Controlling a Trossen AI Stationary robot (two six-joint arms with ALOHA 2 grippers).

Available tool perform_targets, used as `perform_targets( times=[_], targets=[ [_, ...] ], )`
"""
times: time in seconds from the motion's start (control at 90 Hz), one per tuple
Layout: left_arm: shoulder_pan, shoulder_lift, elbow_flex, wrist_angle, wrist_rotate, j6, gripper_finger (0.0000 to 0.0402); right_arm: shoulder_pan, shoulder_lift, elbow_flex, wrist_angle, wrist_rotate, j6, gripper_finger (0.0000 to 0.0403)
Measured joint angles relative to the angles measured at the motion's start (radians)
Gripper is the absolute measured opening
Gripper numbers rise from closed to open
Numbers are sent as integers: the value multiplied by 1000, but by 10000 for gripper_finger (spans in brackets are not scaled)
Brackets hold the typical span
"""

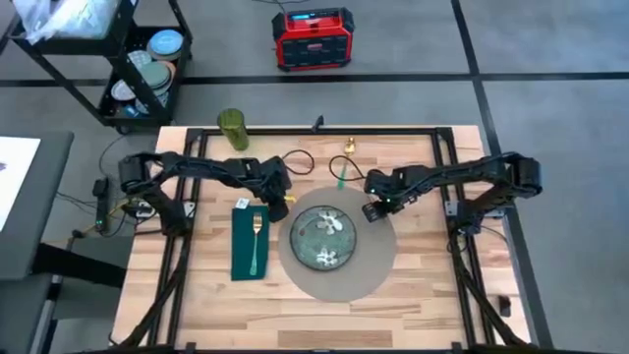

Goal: Set table place
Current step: Put the golden knife on the gray table mat

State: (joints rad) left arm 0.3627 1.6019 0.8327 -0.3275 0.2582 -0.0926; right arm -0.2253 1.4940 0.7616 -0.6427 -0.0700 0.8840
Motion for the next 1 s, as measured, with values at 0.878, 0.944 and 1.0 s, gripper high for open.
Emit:
perform_targets(
  times=[0.878,0.944,1.0],
  targets=[
    [-92,209,128,-31,1,283,0,0,0,0,1,-11,-21,117],
    [-92,211,140,-56,-2,281,0,0,0,0,2,-11,-21,117],
    [-92,211,141,-61,-4,272,0,0,0,0,2,-11,-21,117]
  ],
)
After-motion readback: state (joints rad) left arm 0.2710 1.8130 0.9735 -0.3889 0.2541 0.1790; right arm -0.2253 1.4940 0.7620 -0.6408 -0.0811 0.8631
